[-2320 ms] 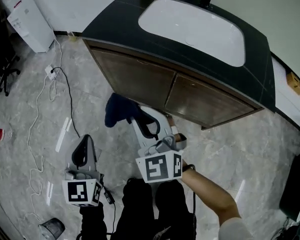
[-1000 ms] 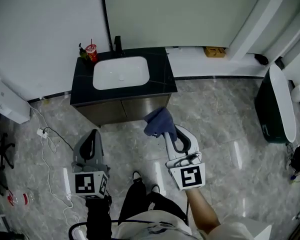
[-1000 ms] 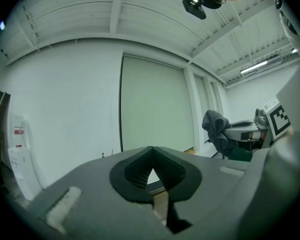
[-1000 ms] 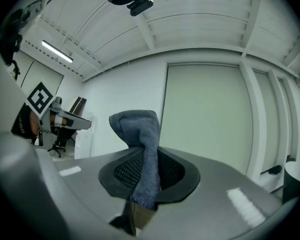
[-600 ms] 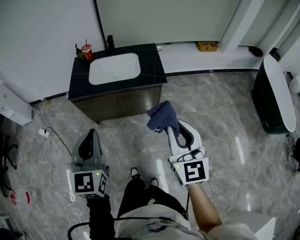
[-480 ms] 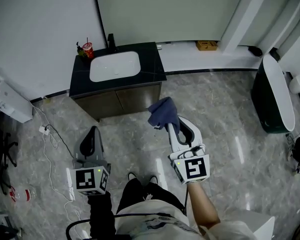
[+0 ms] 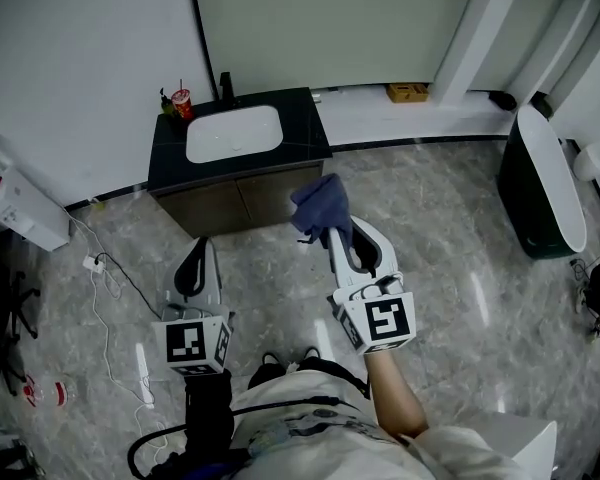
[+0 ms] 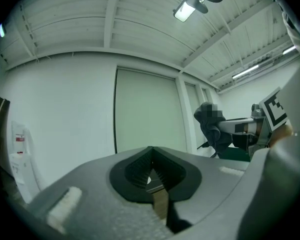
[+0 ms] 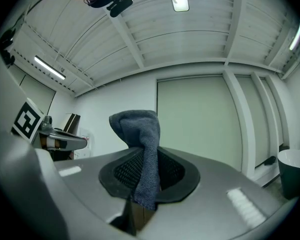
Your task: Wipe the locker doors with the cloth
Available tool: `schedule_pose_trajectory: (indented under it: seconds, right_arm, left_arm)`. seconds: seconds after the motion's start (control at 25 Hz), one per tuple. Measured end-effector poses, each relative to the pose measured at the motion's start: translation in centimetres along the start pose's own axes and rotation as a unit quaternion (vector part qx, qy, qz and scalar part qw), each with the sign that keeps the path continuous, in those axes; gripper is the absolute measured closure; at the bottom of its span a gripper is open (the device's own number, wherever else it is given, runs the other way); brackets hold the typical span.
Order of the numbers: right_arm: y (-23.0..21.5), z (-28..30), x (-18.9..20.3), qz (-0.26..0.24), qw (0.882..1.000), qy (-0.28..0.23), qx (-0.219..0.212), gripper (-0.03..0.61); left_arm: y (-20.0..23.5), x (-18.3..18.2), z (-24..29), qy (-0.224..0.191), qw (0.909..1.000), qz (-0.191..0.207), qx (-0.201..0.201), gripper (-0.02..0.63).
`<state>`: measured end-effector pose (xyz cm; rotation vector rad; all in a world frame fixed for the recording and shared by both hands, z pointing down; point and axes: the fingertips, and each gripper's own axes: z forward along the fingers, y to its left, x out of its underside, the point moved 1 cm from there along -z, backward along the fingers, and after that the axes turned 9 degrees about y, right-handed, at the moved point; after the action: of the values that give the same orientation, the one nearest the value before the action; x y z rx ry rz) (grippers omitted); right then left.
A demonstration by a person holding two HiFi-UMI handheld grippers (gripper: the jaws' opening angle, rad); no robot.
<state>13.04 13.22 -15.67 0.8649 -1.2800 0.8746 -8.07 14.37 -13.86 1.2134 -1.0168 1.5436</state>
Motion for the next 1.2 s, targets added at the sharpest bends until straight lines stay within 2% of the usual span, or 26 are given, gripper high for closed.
schedule_pose_trajectory:
  seconds: [0.28,0.92,1.2]
  right_arm:
    - [-0.1,-0.5,1.2,-0.009,1.0,0.005,0.007,0.514]
    - [1.0,0.3,0.7,-0.001,1.0,0.017,-0.004,0.517]
    - [1.1,1.2,0.9,-0.012,1.0,0.012,0.002,0.517]
  left_arm:
    - [0.1,-0.1,-1.0,-0.004,1.0,-0.005,-0.004,0.612]
    - [1.1,0.0,-1.2,-0.005,0.9998,-0.011,-0.016,0.612]
    - [2.0,-0.3,-0.9,-0.008,0.9998,-0.008,-0.015,0.612]
